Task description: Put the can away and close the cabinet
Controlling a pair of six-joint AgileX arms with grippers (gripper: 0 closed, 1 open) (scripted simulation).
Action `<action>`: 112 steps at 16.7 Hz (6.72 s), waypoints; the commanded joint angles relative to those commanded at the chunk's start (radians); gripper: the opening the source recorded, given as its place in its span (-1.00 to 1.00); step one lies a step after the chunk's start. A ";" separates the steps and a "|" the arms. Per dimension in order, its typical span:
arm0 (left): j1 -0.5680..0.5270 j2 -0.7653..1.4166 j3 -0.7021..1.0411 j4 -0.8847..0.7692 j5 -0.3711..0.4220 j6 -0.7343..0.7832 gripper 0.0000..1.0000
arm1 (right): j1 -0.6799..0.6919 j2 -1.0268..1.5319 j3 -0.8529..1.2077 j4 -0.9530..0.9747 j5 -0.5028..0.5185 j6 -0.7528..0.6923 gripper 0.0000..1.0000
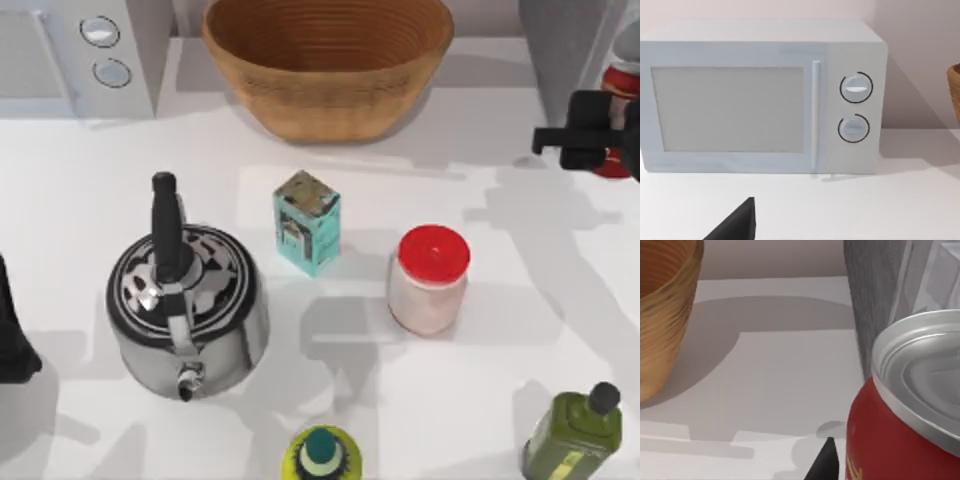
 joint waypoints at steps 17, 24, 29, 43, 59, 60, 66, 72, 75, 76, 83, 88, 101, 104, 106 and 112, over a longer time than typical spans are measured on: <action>0.000 0.000 0.000 0.000 0.000 0.000 1.00 | -0.328 -1.296 -0.723 -0.086 -0.295 -0.186 -1.00; 0.000 0.000 0.000 0.000 0.000 0.000 1.00 | -0.342 -1.361 -0.777 -0.092 -0.326 -0.202 -1.00; 0.000 0.000 0.000 0.000 0.000 0.000 1.00 | -0.324 -1.271 -0.672 -0.119 -0.316 -0.198 -1.00; 0.000 0.000 0.000 0.000 0.000 0.000 1.00 | -0.194 -0.384 0.527 -0.398 -0.193 -0.186 -1.00; 0.000 0.000 0.000 0.000 0.000 0.000 1.00 | -0.164 -0.028 0.977 -0.517 -0.135 -0.183 -1.00; 0.000 0.000 0.000 0.000 0.000 0.000 1.00 | -0.165 -0.010 0.999 -0.523 -0.137 -0.183 -1.00; 0.000 0.000 0.000 0.000 0.000 0.000 1.00 | -0.189 0.260 1.348 -0.610 -0.161 -0.181 -1.00; 0.000 0.000 0.000 0.000 0.000 0.000 1.00 | -0.225 0.583 1.834 -0.723 -0.195 -0.184 -1.00; 0.000 0.000 0.000 0.000 0.000 0.000 1.00 | -0.241 0.691 1.955 -0.761 -0.204 -0.185 -1.00; 0.000 0.000 0.000 0.000 0.000 0.000 1.00 | -0.245 0.712 1.976 -0.769 -0.205 -0.185 -1.00; 0.000 0.000 0.000 0.000 0.000 0.000 1.00 | -0.248 0.724 1.988 -0.774 -0.206 -0.186 -0.70; 0.000 0.000 0.000 0.000 0.000 0.000 1.00 | -0.248 0.724 1.988 -0.774 -0.206 -0.186 0.06; 0.000 0.000 0.000 0.000 0.000 0.000 1.00 | -0.248 0.724 1.988 -0.774 -0.206 -0.186 1.00; 0.000 0.000 0.000 0.000 0.000 0.000 1.00 | -0.245 0.724 1.988 -0.774 -0.206 -0.186 1.00; 0.000 0.000 0.000 0.000 0.000 0.000 1.00 | -0.244 0.701 1.965 -0.761 -0.212 -0.188 1.00; 0.000 0.000 0.000 0.000 0.000 0.000 1.00 | -0.246 0.431 1.684 -0.629 -0.265 -0.210 1.00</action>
